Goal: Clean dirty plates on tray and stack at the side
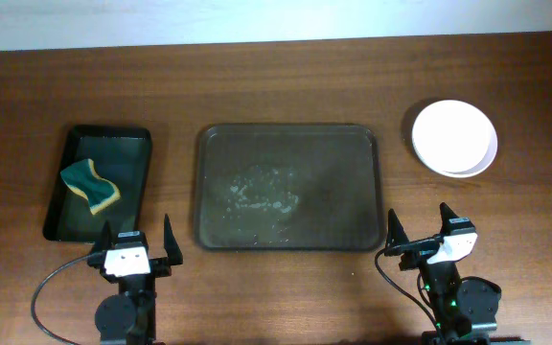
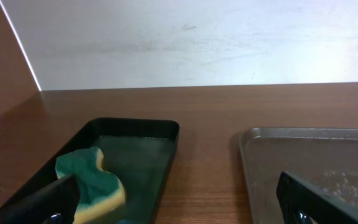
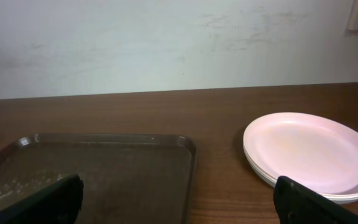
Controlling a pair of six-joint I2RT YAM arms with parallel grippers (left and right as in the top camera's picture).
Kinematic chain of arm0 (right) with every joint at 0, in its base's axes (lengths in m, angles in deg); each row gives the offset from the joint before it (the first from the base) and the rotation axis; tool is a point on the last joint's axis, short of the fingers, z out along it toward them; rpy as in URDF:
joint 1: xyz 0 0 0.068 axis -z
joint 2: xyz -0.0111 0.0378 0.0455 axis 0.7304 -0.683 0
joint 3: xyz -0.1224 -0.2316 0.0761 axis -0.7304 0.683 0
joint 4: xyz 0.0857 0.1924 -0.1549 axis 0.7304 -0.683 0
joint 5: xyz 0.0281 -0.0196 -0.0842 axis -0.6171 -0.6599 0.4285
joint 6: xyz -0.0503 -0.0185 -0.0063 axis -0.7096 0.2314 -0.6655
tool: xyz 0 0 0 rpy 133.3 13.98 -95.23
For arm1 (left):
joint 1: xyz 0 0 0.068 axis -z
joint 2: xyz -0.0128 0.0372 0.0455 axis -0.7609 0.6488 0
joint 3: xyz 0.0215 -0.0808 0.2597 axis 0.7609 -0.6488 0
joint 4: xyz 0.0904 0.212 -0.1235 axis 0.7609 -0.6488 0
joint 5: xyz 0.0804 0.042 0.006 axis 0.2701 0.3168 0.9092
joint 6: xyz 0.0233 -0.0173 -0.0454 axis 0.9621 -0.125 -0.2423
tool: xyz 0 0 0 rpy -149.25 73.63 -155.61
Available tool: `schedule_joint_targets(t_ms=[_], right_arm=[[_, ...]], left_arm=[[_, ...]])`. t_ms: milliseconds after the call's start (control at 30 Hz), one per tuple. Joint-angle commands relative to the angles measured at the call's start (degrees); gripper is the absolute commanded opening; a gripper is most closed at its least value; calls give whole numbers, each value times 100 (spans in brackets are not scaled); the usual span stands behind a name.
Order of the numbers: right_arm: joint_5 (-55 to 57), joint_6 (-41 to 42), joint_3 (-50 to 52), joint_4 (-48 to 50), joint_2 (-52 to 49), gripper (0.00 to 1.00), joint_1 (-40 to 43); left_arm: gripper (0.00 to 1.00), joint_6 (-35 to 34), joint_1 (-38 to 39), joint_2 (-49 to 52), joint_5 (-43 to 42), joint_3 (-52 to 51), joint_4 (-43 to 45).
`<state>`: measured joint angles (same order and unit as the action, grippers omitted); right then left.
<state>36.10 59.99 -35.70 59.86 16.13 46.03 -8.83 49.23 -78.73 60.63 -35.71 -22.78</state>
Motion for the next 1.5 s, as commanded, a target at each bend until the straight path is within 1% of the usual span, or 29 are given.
schedule_joint_targets(t_ms=[0,67,133,200,333,1467], right_arm=[[52,13,50,-15,42,98,11],[52,13,50,-15,42,98,11],[52,13,50,-15,42,98,11],[52,13,50,-15,42,98,11],[52,13,50,-15,42,98,11],[52,13,50,-15,42,98,11]], left_arm=[[99,133,22,-61,-92,-28,-26],[99,-120,15,-48,-101,-28,-28],[99,-544,15,61,-76,-28,-26],[99,-542,15,184,-76,-28,-26],[99,-542,15,-61,-70,-28,-22],[99,-540,15,-59,7,-28,-2]])
